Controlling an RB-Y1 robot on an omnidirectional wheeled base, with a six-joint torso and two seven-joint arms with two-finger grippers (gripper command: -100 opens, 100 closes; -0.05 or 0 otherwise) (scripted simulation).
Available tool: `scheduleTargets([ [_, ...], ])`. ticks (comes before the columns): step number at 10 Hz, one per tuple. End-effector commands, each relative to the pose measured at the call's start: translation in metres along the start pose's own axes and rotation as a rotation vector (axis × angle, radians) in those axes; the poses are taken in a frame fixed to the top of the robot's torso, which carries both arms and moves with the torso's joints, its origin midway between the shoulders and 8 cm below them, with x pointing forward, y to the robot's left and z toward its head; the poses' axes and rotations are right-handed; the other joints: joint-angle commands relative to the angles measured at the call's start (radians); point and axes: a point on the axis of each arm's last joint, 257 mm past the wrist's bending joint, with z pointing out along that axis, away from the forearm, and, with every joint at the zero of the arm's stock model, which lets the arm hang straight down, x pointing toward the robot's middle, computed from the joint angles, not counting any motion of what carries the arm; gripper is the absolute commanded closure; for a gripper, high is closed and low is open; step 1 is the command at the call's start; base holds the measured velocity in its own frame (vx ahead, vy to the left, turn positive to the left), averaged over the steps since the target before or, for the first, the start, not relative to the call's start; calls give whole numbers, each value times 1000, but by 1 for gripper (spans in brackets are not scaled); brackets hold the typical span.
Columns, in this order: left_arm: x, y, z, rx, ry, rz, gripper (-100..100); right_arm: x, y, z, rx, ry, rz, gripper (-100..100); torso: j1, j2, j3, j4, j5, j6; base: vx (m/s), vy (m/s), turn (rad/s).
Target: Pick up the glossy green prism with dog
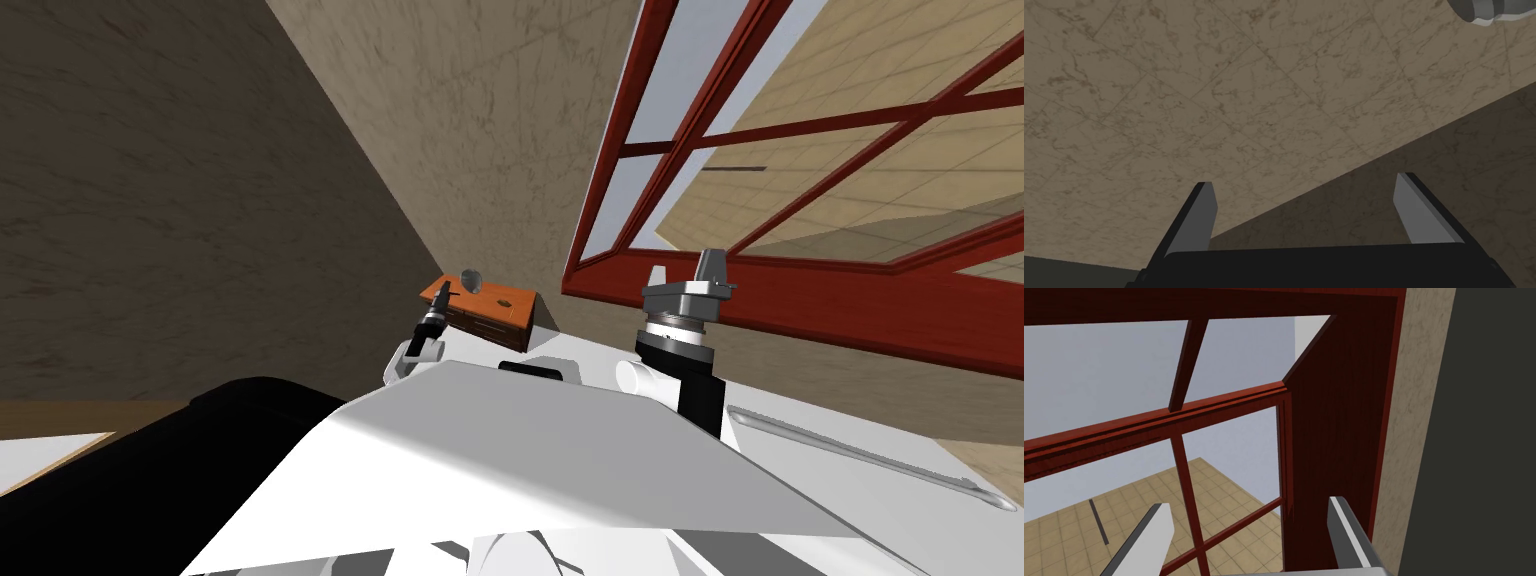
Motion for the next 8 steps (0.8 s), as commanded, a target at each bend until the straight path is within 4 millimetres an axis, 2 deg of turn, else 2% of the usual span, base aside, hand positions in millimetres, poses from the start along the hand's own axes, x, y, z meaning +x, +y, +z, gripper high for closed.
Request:
scheduleTargets([
  [1, -4, 32, 2, -80, 9, 24, -100, 0, 0, 0, 0, 0, 0, 0, 0, 0, 0, 0, 0, 0, -18, -71, -88],
  [2, -3, 35, 2, -92, 12, 24, -100, 0, 0, 0, 0, 0, 0, 0, 0, -1, -1, 0, 0, 0, -15, -49, -40],
  [3, -8, 58, 3, -145, 13, 42, -100, 0, 0, 0, 0, 0, 0, 0, 1, -1, -1, 0, 0, 0, -18, -64, -86],
  [4, -7, 64, 2, -167, 19, 41, -100, 0, 0, 0, 0, 0, 0, 0, 0, -1, -1, 0, 0, 0, -11, -53, -51],
  [5, -12, 87, 4, -225, 20, 55, -100, 0, 0, 0, 0, 0, 0, 0, 1, -1, -1, 0, 0, 0, -2, -69, -106],
  [6, -11, 93, 2, -245, 25, 55, -100, 0, 0, 0, 0, 0, 0, 0, 0, -2, -1, -1, 0, 0, 1, -57, -57],
  [7, -17, 115, 2, -306, 26, 65, -100, 0, 0, 0, 0, 0, 0, 0, 1, -2, -1, -1, 0, 0, 3, -64, -111],
  [8, -15, 123, -1, -326, 31, 65, -100, 0, 0, 0, 0, 0, 0, 0, 0, -2, -1, -1, 0, 0, 2, -50, -64],
])
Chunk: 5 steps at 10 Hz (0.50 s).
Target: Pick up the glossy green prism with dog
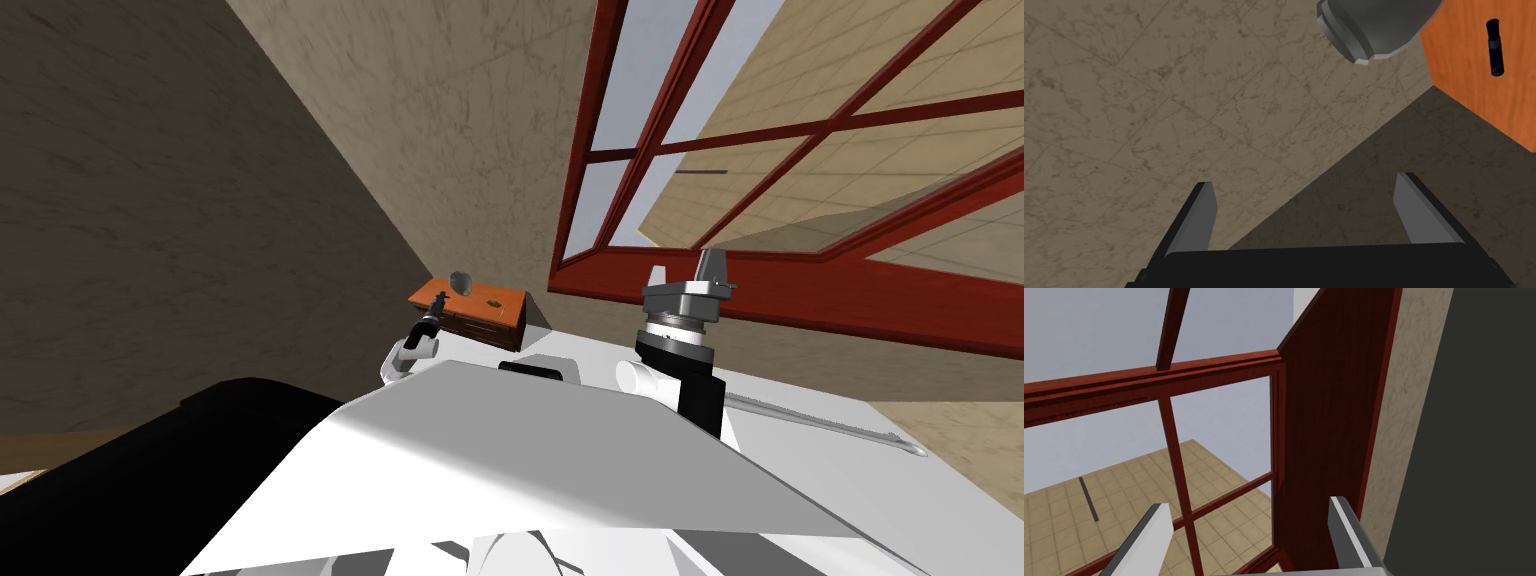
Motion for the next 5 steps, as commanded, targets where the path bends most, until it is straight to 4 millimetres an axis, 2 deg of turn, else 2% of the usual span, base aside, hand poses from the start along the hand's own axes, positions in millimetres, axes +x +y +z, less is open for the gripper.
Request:
scheduleTargets([
  [1, -4, 25, 8, -71, 2, 8, -100, 0, 0, 0, 0, 0, 0, 0, 0, 0, 0, 0, 0, 0, 6, -62, -135],
  [4, -4, 64, 10, -182, 18, 10, -100, 0, 0, 0, 0, 0, 0, 0, -1, -2, -1, 0, 0, 1, 22, -56, -83],
  [5, -10, 79, 15, -230, 15, 10, -100, 0, 0, 0, 0, 0, 0, 0, 0, -1, -1, 0, 0, 0, 16, -66, -146],
])
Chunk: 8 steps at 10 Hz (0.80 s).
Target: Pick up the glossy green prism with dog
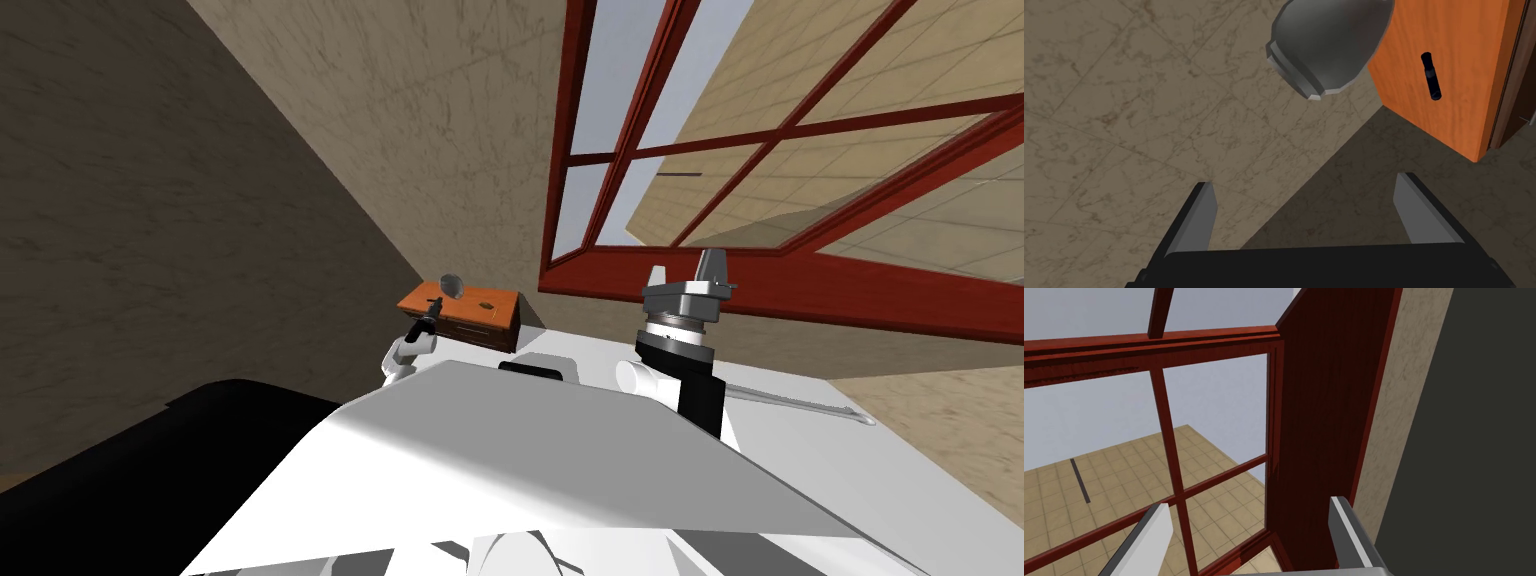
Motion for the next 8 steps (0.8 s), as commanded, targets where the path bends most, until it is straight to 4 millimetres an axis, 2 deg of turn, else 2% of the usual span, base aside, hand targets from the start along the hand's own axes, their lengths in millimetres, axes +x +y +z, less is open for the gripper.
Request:
scheduleTargets([
  [1, 0, 23, 1, -65, 11, 0, -100, 0, 0, 0, 0, 0, 0, 0, 0, 0, 0, 0, 0, 0, 23, -48, -66],
  [2, -4, 42, 8, -116, 10, -4, -100, 0, 0, 0, 0, 0, 0, 0, 1, 0, 0, 0, 0, -1, 42, -59, -121],
  [4, -2, 49, 7, -144, 20, -5, -100, 0, 0, 0, 0, 0, 0, 0, 1, -1, 0, 0, 0, -1, 25, -36, -33],
  [5, -4, 70, 12, -205, 24, -12, -100, 0, 0, 0, 0, 0, 0, 0, 2, 0, 0, 0, 0, -1, 27, -40, -149],
  [6, -3, 74, 11, -222, 30, -12, -100, 0, 0, 0, 0, 0, 0, 0, 1, 0, 0, 0, 0, 0, 35, -38, -87],
  [8, -4, 97, 13, -297, 41, -22, -100, 0, 0, 0, 0, 0, 0, 0, 0, -2, -1, 0, 0, 0, 49, -50, -107],
])
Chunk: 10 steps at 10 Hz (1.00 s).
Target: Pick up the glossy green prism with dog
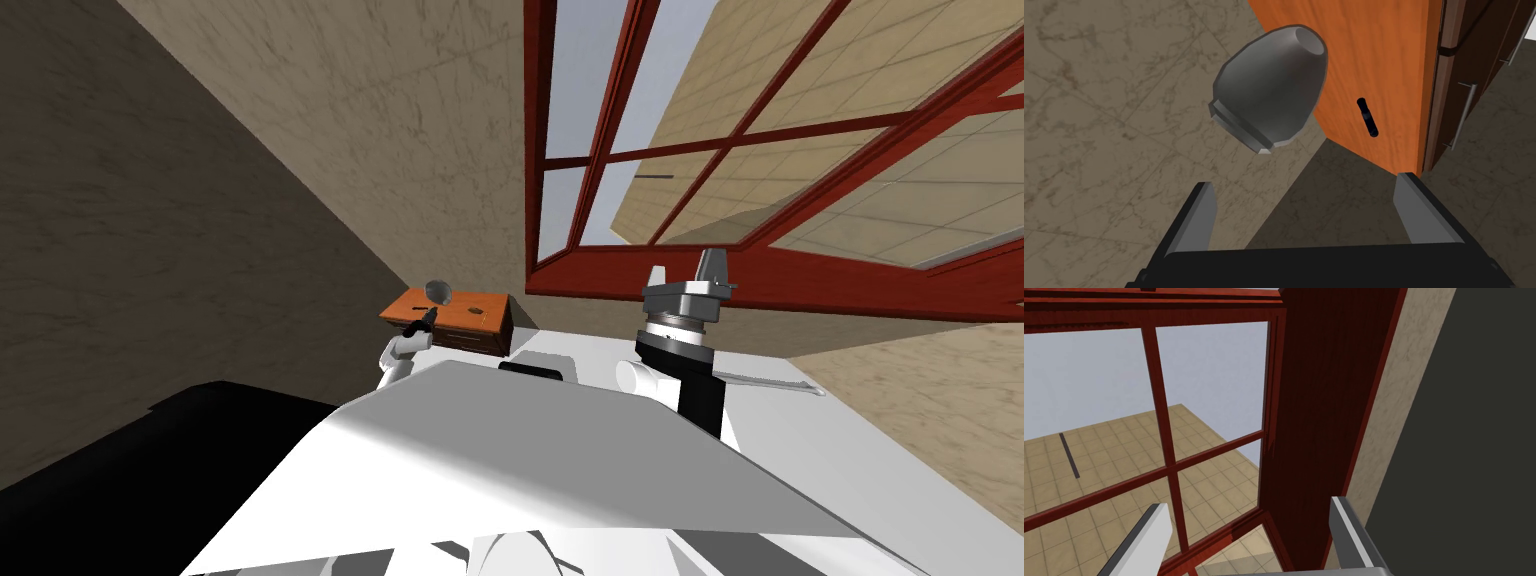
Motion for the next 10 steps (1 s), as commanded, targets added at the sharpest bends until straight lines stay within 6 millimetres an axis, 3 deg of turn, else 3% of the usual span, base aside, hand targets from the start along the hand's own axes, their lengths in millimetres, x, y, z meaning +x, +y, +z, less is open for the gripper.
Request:
scheduleTargets([
  [1, -1, 14, 9, -61, 9, -12, -100, 0, 0, 0, 0, 0, 0, 0, 0, 0, 0, 0, 0, 0, 45, -49, -186],
  [5, 3, 59, 19, -209, 41, -42, -100, 0, 0, 0, 0, 0, 0, 0, 0, 0, 0, 0, 0, 0, 49, -45, -99],
  [10, 12, 100, 20, -362, 88, -76, -100, 0, 0, 0, 0, 0, 0, 0, 1, -1, 0, 0, 0, 0, 54, -23, -94],
])
